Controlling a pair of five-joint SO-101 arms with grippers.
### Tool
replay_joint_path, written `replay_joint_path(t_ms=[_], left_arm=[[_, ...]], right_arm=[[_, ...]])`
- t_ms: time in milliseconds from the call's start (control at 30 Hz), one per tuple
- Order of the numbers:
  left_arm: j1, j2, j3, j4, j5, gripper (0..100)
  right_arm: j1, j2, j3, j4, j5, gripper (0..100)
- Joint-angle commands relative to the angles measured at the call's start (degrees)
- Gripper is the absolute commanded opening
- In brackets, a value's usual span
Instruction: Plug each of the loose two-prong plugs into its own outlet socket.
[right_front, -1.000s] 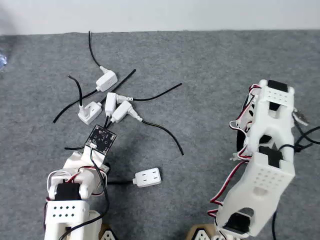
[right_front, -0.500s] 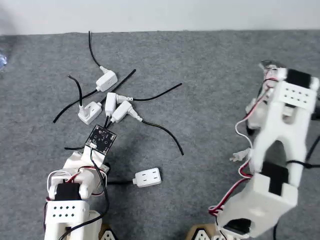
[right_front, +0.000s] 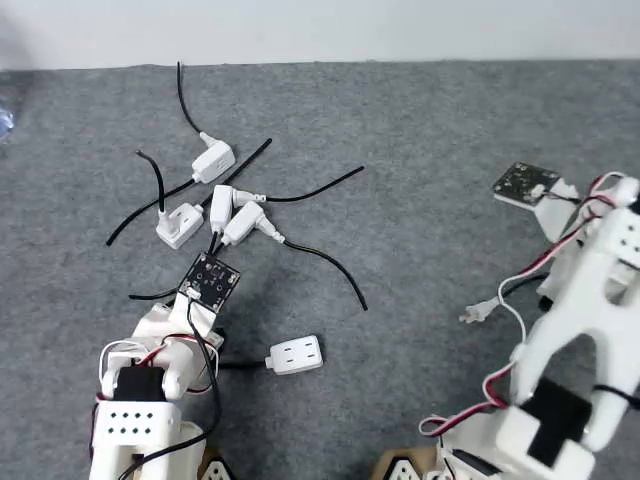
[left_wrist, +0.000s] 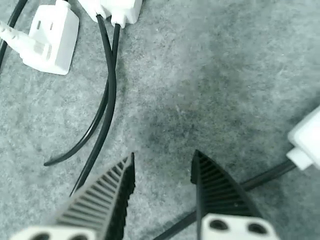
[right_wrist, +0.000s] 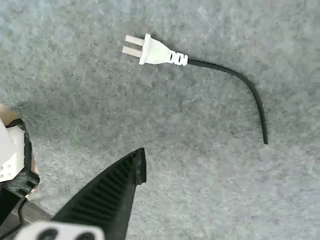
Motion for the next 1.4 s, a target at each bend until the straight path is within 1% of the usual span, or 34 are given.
replay_joint_path(t_ms=[0,67,100,133,233,400,467,533,633,767,800,867,967,1067,1267,1367], left_arm=[[0.5,-0.6,-0.2,-1.7,0.5,17],[0.5,-0.6,-0.2,-1.6,0.5,17],[0.5,-0.6,-0.2,-1.5,0.5,17],[0.5,-0.6,-0.2,-1.5,0.5,17],[0.5,-0.6,-0.2,-1.4,0.5,17],[0.5,-0.6,-0.2,-1.3,0.5,17],[0.5,-0.6,-0.2,-1.3,0.5,17],[0.5,-0.6,-0.2,-1.3,0.5,17],[0.4,-0.6,-0.2,-1.2,0.7,17],[0.4,-0.7,0.1,-0.9,0.7,17],[0.4,-0.7,0.1,-0.9,0.7,17],[0.4,-0.7,0.2,-0.9,0.7,17],[0.4,-0.7,0.3,-0.9,0.7,17],[0.4,-0.7,0.3,-0.9,0.5,17],[0.4,-0.7,0.3,-0.9,0.5,17],[0.4,-0.7,0.3,-0.9,0.5,17]], right_arm=[[0.4,-3.8,1.5,2.0,0.9,17.3],[-1.5,-2.8,4.7,-0.5,0.9,6.0],[-2.3,-1.5,7.6,-3.1,0.9,2.2],[-2.8,-0.2,11.1,-4.6,0.8,0.5],[-2.5,1.6,15.8,-4.7,2.7,6.3],[-2.2,-0.4,12.8,-5.3,4.7,20.2],[-2.2,-0.6,12.4,-5.3,8.5,23.3],[-4.1,-0.5,12.7,-6.1,13.9,24.1],[-6.9,-1.0,12.3,-8.7,14.1,22.6],[-9.5,-0.4,12.7,-15.3,14.2,22.6],[-10.2,0.0,12.7,-15.6,14.9,22.7],[-11.6,1.5,12.3,-13.6,18.9,22.8],[-13.1,4.0,10.6,-10.8,23.4,26.8],[-13.1,7.4,7.0,-10.5,25.7,29.6],[-12.6,18.6,0.2,-10.2,32.3,29.6],[-10.9,24.4,-3.0,-10.3,34.1,29.6]])
